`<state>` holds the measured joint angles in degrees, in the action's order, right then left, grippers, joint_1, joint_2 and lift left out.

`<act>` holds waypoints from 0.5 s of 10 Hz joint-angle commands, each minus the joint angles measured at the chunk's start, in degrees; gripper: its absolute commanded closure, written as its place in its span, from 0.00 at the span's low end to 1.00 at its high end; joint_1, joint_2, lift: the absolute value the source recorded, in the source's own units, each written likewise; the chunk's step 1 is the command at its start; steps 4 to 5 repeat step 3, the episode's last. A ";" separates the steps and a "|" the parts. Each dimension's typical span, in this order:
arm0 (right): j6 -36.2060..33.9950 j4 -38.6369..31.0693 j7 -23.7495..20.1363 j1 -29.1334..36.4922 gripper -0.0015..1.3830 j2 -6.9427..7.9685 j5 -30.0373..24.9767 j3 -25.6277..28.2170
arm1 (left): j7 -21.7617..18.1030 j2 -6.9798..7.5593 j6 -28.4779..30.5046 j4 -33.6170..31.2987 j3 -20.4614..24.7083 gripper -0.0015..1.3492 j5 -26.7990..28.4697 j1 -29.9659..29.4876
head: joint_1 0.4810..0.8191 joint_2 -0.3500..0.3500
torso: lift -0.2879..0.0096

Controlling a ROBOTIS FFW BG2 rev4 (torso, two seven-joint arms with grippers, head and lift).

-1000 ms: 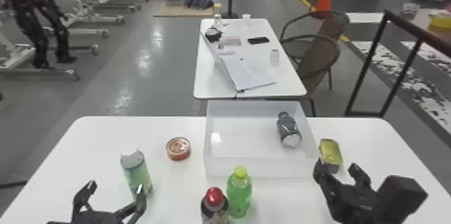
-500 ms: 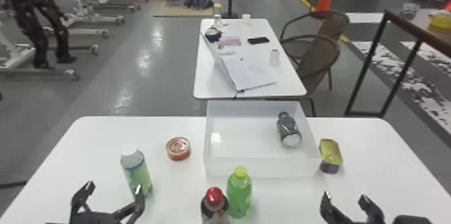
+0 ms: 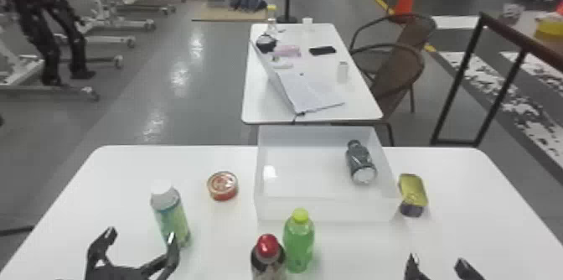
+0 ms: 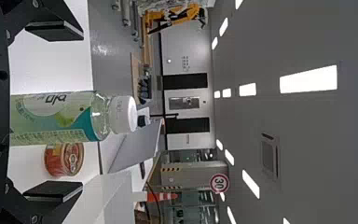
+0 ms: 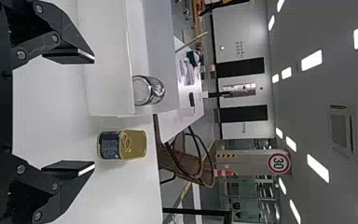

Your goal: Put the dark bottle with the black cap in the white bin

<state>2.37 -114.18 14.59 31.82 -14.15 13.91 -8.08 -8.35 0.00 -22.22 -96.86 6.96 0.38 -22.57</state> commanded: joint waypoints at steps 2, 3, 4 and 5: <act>0.18 0.10 0.00 -0.01 0.33 0.00 0.07 0.00 | 0.00 -0.15 0.16 0.00 -0.10 0.12 -0.03 -0.02 | 0.20 0.50 | 0.63; 0.18 0.18 0.00 -0.01 0.33 0.00 0.07 0.00 | 0.00 -0.15 0.16 0.00 -0.10 0.12 -0.03 -0.02 | 0.20 0.50 | 0.63; 0.18 0.18 0.00 -0.01 0.33 0.00 0.07 0.00 | 0.00 -0.15 0.16 0.00 -0.10 0.12 -0.03 -0.02 | 0.20 0.50 | 0.63; 0.18 0.18 0.00 -0.01 0.33 0.00 0.07 0.00 | 0.00 -0.15 0.16 0.00 -0.10 0.12 -0.03 -0.02 | 0.20 0.50 | 0.63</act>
